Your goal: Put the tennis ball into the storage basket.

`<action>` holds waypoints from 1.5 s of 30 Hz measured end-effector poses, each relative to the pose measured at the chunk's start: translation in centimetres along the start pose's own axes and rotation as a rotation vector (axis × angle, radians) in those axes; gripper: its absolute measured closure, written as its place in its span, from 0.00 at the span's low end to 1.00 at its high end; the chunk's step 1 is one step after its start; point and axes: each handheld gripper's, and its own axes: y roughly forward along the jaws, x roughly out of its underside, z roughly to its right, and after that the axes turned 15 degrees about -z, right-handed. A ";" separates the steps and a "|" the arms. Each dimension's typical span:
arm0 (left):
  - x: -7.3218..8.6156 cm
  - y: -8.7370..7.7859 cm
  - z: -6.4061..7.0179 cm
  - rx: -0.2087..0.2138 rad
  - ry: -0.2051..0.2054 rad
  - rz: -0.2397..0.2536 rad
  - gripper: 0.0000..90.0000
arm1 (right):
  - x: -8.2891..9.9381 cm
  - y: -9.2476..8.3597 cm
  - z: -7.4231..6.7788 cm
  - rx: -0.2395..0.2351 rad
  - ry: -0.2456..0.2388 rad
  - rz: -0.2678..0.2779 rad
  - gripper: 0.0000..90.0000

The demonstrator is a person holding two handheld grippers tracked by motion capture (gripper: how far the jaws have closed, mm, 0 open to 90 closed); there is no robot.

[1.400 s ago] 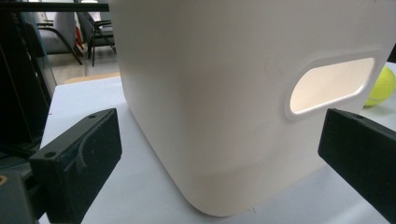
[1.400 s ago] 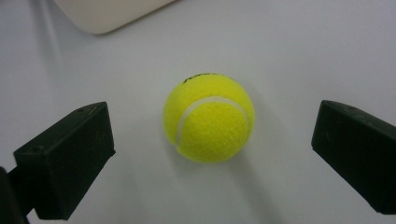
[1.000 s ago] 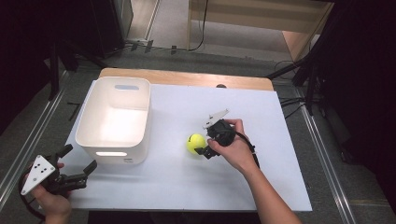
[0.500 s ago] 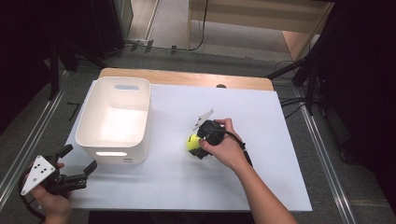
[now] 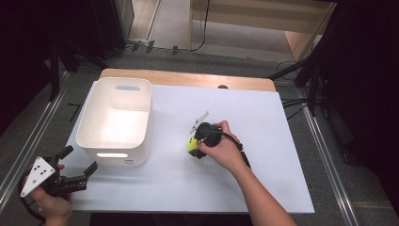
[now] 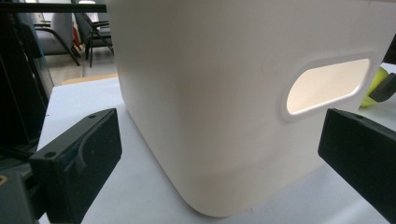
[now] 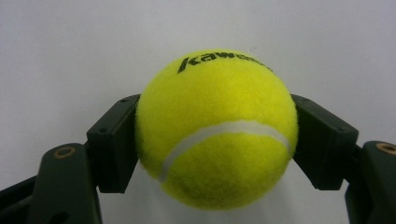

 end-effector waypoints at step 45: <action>0.0 -0.1 0.0 0.012 0.000 0.006 0.00 | -3.1 -3.9 0.3 -0.149 -0.030 0.091 0.26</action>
